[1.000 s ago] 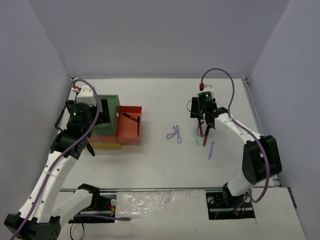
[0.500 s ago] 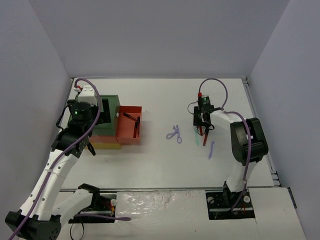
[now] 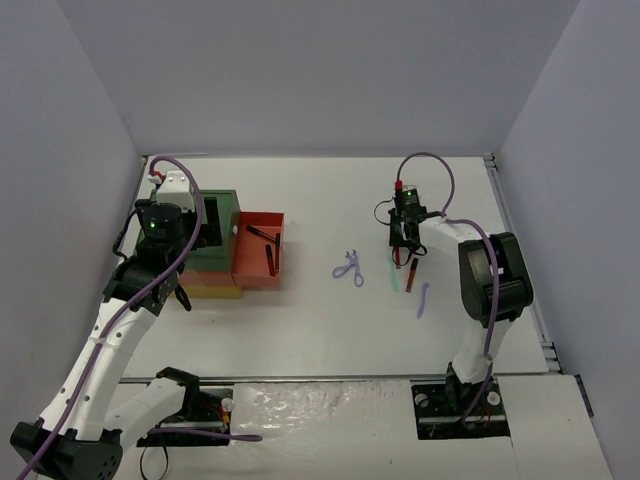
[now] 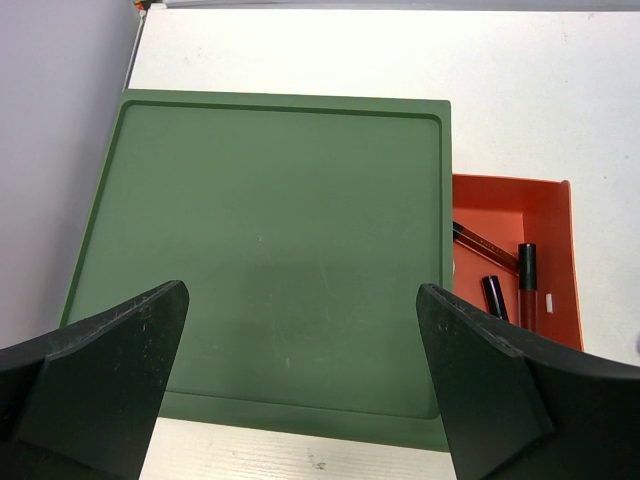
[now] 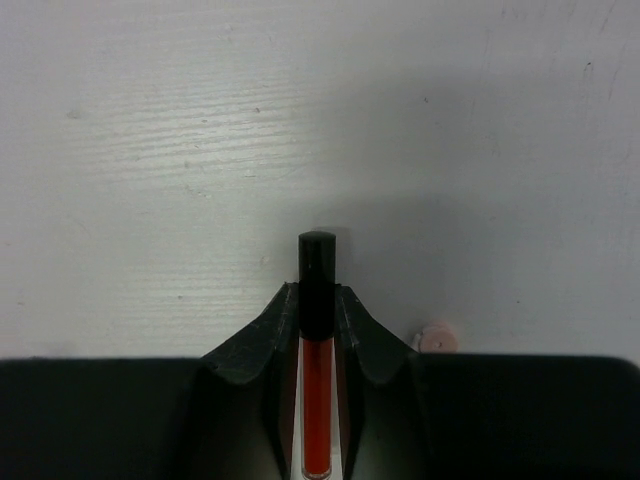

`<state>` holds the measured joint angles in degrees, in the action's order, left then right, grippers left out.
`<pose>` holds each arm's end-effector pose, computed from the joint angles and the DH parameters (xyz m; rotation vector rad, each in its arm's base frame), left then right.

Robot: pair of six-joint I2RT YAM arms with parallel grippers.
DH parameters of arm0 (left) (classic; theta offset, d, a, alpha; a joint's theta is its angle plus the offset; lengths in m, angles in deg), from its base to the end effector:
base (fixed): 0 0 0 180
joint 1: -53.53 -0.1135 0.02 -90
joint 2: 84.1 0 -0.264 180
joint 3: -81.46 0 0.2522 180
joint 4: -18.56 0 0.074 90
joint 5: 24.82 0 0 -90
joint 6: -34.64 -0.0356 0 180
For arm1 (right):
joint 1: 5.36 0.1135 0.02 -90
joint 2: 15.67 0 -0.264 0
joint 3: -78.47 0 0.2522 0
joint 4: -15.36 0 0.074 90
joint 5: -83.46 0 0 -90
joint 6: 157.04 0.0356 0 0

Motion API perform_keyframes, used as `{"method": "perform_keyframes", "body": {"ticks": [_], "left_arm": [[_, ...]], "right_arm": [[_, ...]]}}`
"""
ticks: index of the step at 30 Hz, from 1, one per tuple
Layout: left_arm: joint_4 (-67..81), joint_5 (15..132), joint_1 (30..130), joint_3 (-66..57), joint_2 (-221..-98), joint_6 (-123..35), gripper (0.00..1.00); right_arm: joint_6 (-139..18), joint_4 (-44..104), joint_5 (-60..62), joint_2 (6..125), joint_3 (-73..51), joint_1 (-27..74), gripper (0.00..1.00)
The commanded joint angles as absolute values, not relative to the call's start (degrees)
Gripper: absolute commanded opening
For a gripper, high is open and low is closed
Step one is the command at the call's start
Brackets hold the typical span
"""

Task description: Organize the makeup

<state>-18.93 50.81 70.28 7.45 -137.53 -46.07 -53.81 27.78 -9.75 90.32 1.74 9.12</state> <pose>0.1966 -0.0499 0.3826 -0.0521 1.8565 -0.0817 0.3825 0.0967 0.1712 0.0038 2.3039 0.1848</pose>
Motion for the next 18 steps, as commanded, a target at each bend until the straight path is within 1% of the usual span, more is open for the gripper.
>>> {"method": "perform_keyframes", "body": {"ticks": [1,4,7,14,17,18], "left_arm": [[-15.79,50.77,69.88,5.63,-137.11,-45.69,0.97],[-15.68,50.67,69.88,5.73,-136.84,-45.69,0.97],[-15.53,50.67,69.88,5.81,-136.76,-45.69,0.97],[-15.16,50.04,69.79,6.18,-136.08,-45.86,0.97],[-15.1,50.61,69.79,6.38,-135.66,-45.72,0.97],[-15.09,50.58,69.79,6.45,-135.57,-45.69,0.97]], "right_arm": [[-50.99,27.29,-8.36,79.61,-4.92,12.28,0.0],[-47.39,26.67,-8.77,76.39,-8.2,17.55,0.0],[-42.64,23.63,-9.26,76.4,-11.41,25.29,0.0],[-32.78,14.62,-11.37,82.47,-19.42,37.49,0.0],[-30.28,13.02,-11.79,86.12,-22.76,40.48,0.03],[-29.85,12.87,-12.18,87.52,-24.14,41.4,0.06]]}}
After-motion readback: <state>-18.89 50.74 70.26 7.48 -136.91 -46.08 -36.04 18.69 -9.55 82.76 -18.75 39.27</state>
